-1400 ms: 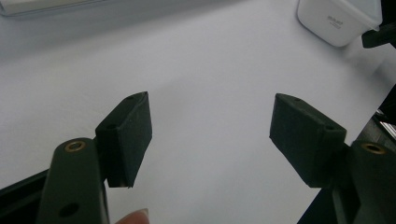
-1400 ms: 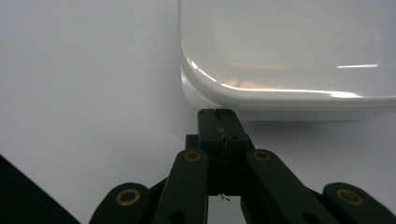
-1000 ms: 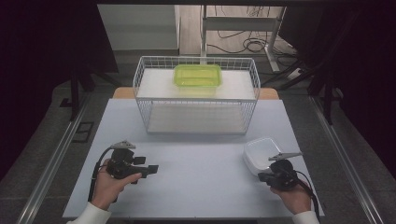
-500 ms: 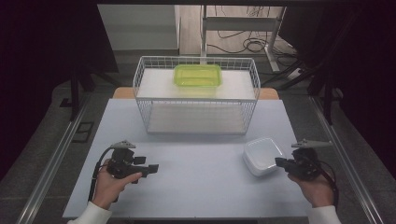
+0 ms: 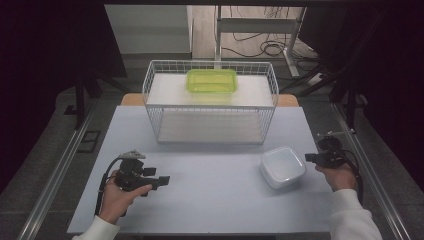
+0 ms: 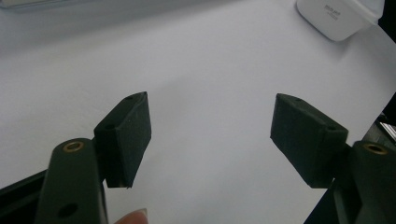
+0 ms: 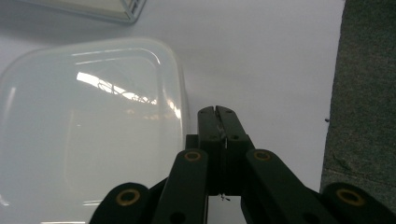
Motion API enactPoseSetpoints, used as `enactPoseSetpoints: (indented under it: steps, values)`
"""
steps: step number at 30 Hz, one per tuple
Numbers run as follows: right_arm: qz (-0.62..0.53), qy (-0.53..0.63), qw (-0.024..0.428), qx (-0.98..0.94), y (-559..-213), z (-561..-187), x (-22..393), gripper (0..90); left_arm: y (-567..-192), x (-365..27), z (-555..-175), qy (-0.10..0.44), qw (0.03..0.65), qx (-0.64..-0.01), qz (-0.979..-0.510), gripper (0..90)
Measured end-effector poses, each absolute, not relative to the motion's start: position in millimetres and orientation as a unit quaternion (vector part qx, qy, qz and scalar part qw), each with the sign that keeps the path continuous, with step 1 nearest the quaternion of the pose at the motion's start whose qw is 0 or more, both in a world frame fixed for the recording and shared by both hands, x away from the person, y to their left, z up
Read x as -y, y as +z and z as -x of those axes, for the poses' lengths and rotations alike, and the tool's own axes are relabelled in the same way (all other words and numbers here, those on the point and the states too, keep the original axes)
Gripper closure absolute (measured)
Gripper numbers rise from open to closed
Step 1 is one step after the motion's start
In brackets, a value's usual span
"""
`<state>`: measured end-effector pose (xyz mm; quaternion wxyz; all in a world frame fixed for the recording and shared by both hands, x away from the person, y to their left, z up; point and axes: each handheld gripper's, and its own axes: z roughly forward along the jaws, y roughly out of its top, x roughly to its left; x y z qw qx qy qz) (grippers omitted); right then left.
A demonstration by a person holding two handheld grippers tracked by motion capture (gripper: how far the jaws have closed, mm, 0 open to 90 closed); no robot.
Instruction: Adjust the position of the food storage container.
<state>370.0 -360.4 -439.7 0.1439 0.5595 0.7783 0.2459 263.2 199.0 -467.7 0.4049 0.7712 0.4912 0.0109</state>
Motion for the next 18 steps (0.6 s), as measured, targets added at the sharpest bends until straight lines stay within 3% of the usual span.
enactPoseSetpoints:
  steps: [6, 18]
  values:
    - [-0.562, 0.233, 0.128, -0.783, -457.5, -370.5, 355.5, 89.3, -467.9, -199.5, -262.9, 0.018, 0.408, -0.497, -0.765, 29.0]
    - [-0.548, 0.244, 0.105, -0.793, -460.1, -357.0, 337.7, 89.3, -469.3, -200.0, -263.6, 0.018, 0.407, -0.499, -0.765, 29.0]
